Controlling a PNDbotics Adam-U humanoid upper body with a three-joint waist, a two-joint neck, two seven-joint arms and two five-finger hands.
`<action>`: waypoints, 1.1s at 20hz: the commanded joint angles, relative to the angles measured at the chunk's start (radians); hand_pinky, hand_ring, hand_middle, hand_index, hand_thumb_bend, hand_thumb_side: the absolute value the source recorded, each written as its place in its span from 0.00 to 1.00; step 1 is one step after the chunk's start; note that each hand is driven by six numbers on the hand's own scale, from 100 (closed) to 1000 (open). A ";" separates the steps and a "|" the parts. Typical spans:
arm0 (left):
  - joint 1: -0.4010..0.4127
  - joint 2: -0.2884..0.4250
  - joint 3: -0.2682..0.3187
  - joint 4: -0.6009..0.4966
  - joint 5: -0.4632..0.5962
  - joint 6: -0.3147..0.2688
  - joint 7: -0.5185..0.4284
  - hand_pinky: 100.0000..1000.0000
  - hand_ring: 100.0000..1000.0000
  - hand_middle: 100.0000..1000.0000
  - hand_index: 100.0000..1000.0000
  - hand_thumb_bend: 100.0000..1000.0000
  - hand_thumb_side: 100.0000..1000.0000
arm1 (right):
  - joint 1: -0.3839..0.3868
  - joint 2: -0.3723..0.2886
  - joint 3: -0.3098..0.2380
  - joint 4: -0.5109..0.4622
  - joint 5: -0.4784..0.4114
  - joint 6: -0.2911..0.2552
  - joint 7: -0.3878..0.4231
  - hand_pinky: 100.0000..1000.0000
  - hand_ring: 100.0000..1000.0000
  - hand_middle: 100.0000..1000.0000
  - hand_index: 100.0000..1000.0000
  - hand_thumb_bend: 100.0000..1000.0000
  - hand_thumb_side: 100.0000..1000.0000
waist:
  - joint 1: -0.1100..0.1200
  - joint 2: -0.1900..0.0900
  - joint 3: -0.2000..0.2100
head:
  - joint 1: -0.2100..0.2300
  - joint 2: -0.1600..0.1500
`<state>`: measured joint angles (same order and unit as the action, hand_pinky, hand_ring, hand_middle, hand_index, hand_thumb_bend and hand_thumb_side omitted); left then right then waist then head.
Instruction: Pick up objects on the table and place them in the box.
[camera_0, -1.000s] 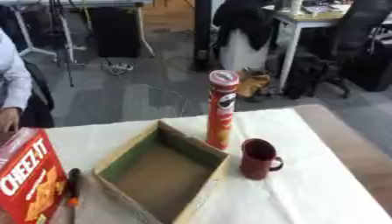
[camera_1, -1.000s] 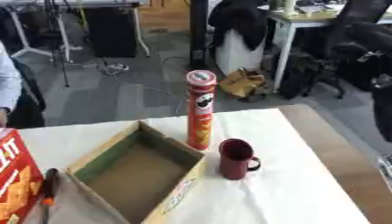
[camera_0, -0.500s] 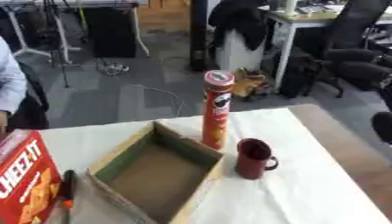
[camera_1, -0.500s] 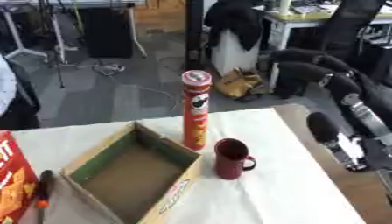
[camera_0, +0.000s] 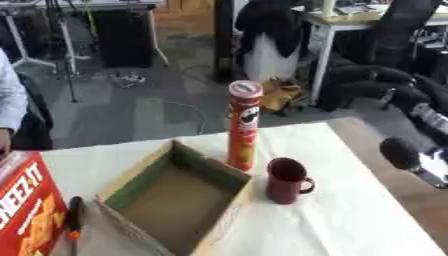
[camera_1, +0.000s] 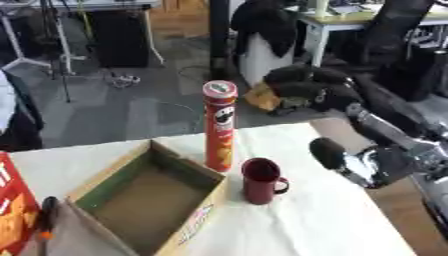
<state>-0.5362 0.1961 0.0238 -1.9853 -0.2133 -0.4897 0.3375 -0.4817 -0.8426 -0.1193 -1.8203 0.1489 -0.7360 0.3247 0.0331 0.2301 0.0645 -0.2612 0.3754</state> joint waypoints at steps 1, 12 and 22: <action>-0.017 0.002 -0.004 -0.015 0.006 0.001 -0.007 0.96 0.90 0.83 0.83 0.00 1.00 | -0.044 -0.046 0.005 0.084 0.009 -0.026 0.054 0.84 0.94 0.92 1.00 0.41 1.00 | -0.002 -0.021 0.003 | -0.005 0.006; -0.028 -0.011 -0.015 -0.015 0.018 0.000 -0.025 0.96 0.90 0.82 0.83 0.00 1.00 | -0.167 -0.085 0.067 0.410 0.015 -0.038 0.209 0.86 1.00 0.93 1.00 0.63 1.00 | -0.009 -0.016 0.031 | -0.015 0.012; -0.042 -0.020 -0.022 -0.015 0.029 -0.003 -0.038 0.96 0.90 0.81 0.82 0.00 1.00 | -0.212 -0.100 0.067 0.569 0.109 -0.040 0.201 0.90 1.00 0.94 1.00 0.65 1.00 | -0.013 -0.001 0.059 | -0.026 -0.002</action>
<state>-0.5624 0.1704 0.0050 -1.9853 -0.1890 -0.4922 0.3040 -0.6755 -0.8932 -0.0409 -1.2622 0.2321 -0.6744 0.4349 0.0239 0.2447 0.1239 -0.2825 0.3825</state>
